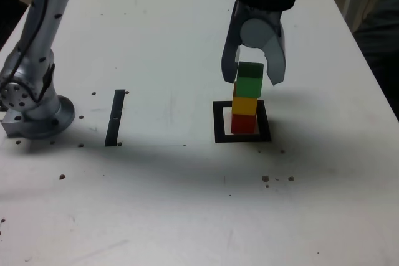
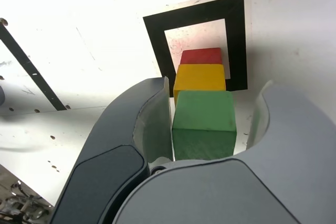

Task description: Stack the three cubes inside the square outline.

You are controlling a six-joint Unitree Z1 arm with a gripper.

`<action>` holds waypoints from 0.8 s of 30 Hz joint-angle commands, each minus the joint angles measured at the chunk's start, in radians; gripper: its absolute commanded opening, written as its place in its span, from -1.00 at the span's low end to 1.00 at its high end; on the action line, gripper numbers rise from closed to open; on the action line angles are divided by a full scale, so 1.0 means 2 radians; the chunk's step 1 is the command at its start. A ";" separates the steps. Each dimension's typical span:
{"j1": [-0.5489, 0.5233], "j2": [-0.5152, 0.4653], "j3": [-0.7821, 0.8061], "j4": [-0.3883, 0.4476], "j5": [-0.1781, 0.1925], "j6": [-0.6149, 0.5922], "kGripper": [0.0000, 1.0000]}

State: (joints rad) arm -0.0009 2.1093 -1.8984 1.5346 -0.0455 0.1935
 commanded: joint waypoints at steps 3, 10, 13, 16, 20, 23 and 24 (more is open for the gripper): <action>0.002 0.000 0.002 0.000 -0.001 0.001 0.98; 0.002 -0.016 0.004 0.000 0.010 0.000 0.99; 0.002 -0.033 0.009 0.000 0.022 -0.002 0.99; 0.002 -0.053 0.018 0.002 0.032 -0.004 0.99; 0.002 -0.080 0.033 0.004 0.041 -0.007 0.99; 0.002 -0.100 0.049 0.005 0.046 -0.008 0.99; 0.002 -0.106 0.055 0.006 0.047 -0.008 1.00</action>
State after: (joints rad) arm 0.0010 1.9137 -1.7977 1.5409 0.0456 0.1801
